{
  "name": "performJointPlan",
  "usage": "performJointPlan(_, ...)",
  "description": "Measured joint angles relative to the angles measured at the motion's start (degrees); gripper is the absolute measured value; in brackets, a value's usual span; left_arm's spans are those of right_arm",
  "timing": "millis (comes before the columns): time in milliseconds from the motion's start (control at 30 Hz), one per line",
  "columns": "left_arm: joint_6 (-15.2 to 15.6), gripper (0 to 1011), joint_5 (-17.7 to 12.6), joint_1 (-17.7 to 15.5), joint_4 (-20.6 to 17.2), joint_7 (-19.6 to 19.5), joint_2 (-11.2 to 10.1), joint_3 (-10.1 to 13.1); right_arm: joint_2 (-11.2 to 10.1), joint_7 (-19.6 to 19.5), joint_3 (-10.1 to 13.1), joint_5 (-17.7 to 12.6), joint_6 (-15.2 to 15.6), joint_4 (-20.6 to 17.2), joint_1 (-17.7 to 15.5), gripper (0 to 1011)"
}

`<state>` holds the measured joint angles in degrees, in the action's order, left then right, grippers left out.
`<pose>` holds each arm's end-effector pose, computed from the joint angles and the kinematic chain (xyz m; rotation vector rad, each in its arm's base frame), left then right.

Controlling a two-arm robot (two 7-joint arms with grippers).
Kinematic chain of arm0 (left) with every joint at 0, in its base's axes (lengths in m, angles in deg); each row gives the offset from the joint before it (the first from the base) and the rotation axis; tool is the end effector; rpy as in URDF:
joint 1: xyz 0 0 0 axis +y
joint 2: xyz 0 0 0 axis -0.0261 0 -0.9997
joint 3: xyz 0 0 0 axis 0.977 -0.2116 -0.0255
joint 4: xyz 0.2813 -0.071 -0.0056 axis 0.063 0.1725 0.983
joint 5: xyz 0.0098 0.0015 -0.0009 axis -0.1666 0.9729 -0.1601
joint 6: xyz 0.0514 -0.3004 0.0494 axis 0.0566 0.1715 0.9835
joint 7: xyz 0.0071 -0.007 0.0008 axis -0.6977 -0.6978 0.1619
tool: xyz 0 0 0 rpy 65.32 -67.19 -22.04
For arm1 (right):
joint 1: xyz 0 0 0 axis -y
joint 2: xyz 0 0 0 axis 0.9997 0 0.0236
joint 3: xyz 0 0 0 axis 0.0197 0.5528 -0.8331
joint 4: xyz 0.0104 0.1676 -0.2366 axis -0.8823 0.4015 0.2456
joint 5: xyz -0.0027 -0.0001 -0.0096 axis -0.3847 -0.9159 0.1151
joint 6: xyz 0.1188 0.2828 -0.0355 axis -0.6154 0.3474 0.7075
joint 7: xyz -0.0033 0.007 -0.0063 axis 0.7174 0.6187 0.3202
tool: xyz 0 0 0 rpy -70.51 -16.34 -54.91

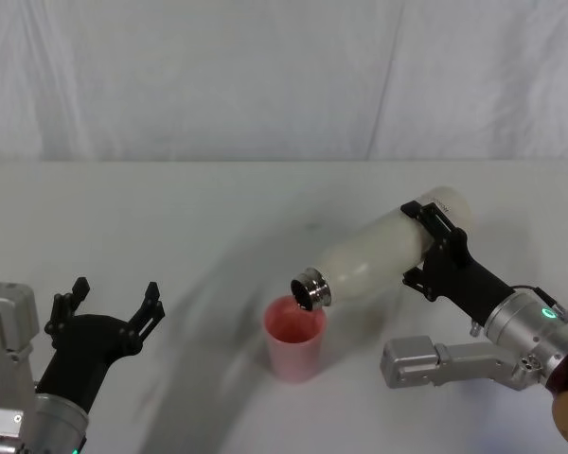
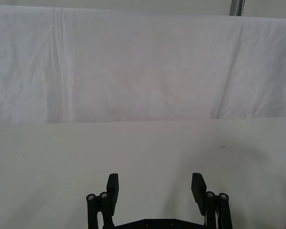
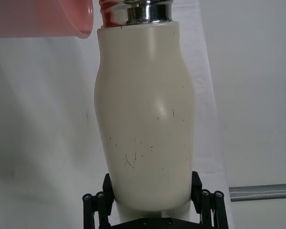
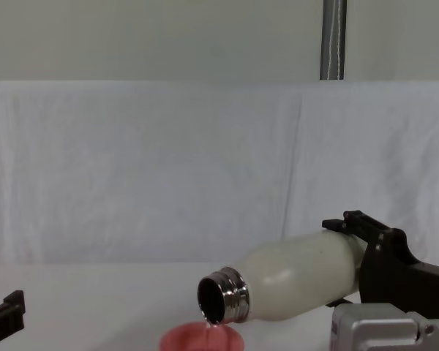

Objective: Grasp the thermos with one hand and pour water into the cup lid.

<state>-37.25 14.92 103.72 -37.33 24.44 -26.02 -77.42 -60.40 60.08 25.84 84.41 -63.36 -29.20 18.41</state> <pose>0.2529 0.0375 -0.2851 -0.0381 0.0142 1.4461 0.3808 0.0123 -0.2810 -0.6905 -1.3774 -0.7701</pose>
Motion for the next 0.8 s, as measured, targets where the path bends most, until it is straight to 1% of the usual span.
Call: performJointPlan(800,0.0,1001,0.0,0.0,0.0,0.0,0.0,0.0,-0.33,-0.12,-0.03,0.37,-0.06,-0.14,0.38,959)
